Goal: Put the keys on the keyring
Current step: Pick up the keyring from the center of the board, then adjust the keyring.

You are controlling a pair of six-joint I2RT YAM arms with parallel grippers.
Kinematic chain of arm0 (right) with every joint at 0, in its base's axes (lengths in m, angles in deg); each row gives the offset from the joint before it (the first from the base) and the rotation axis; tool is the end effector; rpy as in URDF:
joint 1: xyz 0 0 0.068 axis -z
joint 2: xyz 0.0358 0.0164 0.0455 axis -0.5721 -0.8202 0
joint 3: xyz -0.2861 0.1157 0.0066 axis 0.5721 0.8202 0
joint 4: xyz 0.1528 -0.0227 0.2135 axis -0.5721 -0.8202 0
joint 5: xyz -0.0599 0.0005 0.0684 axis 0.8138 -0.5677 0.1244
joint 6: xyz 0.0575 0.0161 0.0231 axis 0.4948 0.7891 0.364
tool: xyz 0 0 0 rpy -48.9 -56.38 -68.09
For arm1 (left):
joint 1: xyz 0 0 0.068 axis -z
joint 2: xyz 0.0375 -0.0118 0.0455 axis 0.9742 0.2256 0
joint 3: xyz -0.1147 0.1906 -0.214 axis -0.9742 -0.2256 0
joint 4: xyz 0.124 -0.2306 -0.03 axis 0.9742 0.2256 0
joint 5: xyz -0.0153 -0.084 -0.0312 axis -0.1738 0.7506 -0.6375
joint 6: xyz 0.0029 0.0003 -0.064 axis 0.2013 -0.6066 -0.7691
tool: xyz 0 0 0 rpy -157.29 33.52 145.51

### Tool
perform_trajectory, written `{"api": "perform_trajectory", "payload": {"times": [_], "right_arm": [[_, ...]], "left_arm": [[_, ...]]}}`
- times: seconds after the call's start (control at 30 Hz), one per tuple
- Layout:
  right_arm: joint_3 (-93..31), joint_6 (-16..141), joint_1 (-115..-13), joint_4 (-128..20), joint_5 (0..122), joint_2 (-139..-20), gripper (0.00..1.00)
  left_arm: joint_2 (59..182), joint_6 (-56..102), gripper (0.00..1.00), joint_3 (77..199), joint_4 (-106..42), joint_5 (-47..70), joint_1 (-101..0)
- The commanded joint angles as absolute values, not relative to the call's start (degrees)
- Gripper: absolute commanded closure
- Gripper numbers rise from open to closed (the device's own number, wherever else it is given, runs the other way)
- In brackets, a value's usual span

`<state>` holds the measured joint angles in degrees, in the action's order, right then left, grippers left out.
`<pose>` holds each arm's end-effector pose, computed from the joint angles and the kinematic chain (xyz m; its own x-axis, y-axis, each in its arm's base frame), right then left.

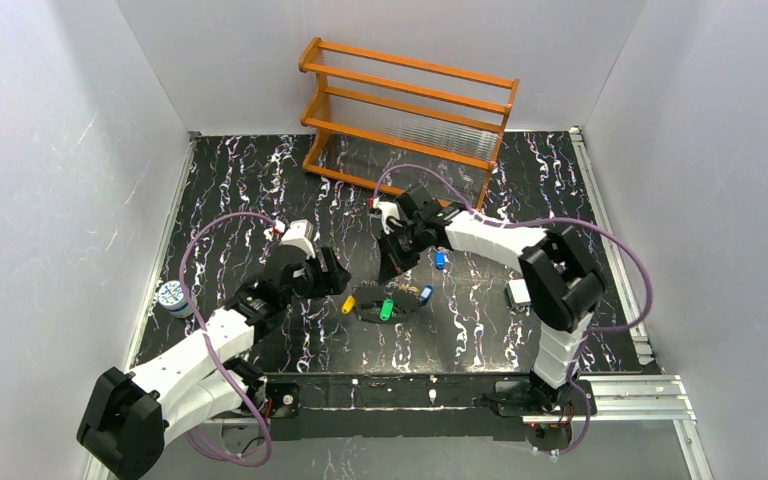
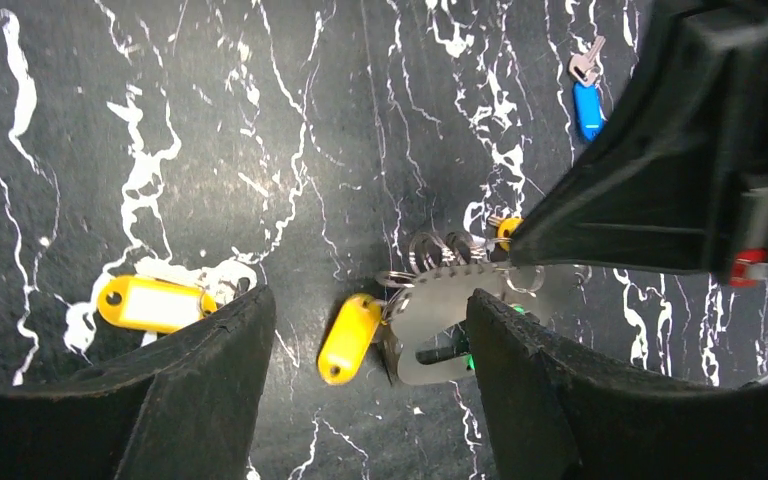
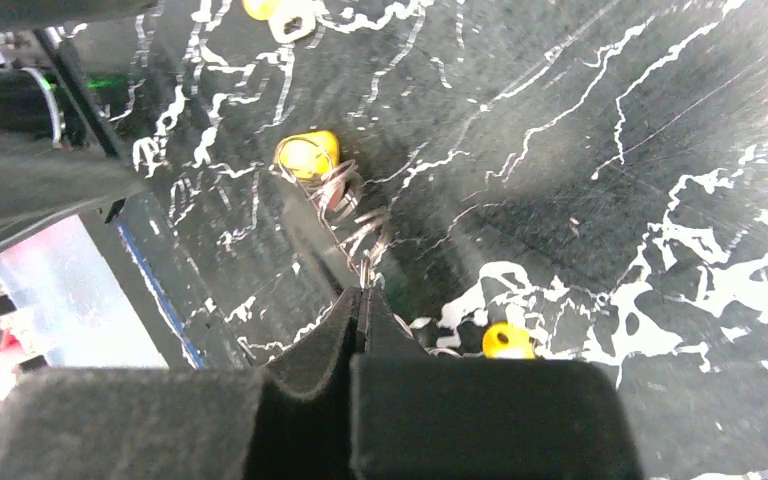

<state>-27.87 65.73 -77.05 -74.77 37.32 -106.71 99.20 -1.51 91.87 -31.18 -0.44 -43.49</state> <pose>0.2892 0.2965 0.2083 -0.7452 -0.4739 -0.4690 -0.6668 0.5330 0.5208 0.1685 -0.1074 0.2393 -0.5951 -0.3068 -0.7427 0.1874 0.8458 -0.4996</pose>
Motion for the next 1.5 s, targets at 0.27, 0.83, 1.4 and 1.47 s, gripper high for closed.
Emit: {"api": "perform_trajectory", "payload": {"times": [0.27, 0.83, 1.4, 1.47], "right_arm": [[-24.4, 56.3, -78.2, -68.6, 46.4, -86.5, 0.99], [-11.4, 41.0, -78.4, -54.8, 43.4, -75.7, 0.99], [-1.7, 41.0, -78.8, -48.6, 30.7, -80.3, 0.99], [-1.5, 42.9, -78.9, -48.1, 29.4, -82.0, 0.99]], "left_arm": [[93.7, 20.5, 0.33, 91.7, -49.9, 10.0, -43.7], [89.7, 42.5, 0.38, 91.4, -56.9, 22.8, -43.7], [95.2, 37.9, 0.46, 85.5, -64.9, 26.7, -43.1], [94.9, 37.0, 0.49, 84.0, -65.7, 27.2, -42.8]]}}
